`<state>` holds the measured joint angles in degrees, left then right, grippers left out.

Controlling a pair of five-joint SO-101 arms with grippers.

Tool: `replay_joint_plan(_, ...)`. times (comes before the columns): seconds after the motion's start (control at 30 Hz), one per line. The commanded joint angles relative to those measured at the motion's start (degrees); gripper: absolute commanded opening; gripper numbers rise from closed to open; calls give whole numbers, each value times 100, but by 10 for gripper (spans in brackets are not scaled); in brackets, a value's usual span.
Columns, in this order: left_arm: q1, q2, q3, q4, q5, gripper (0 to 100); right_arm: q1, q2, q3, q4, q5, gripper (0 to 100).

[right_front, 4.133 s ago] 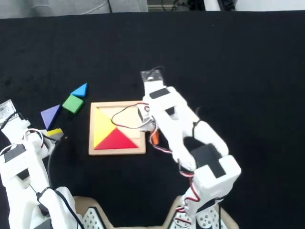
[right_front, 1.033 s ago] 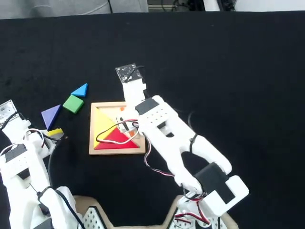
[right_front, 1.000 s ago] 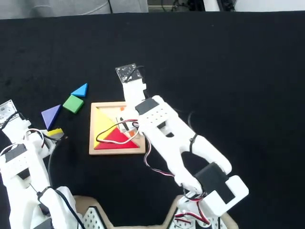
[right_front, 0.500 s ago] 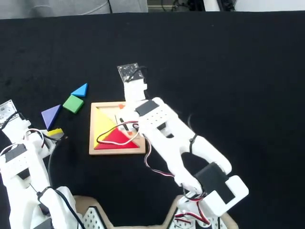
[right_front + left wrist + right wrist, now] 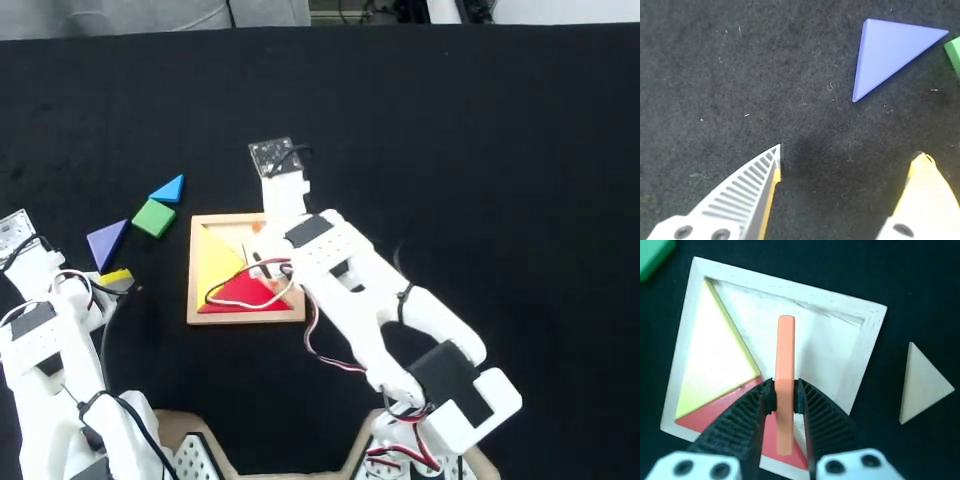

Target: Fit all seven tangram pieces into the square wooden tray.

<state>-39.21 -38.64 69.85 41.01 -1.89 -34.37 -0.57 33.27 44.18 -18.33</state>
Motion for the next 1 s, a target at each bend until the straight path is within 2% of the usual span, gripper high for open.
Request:
replay_joint_plan(0.0,48,-79,-13,-97,-26,385,-88,-22,-31,-88,-88,15)
replay_joint_plan(0.17,48,-79,-22,-97,-26,385,-88,-22,-57,79,-475,17)
replay_joint_plan(0.63,48,-79,-22,-97,-18,385,-88,-22,-22,-35,-457,21)
replay_joint_plan(0.8,48,-79,-22,-97,-18,385,-88,-22,-31,229,-448,127)
replay_joint_plan(0.97,40,-79,-13,-97,-18,385,-88,110,-57,220,-448,129)
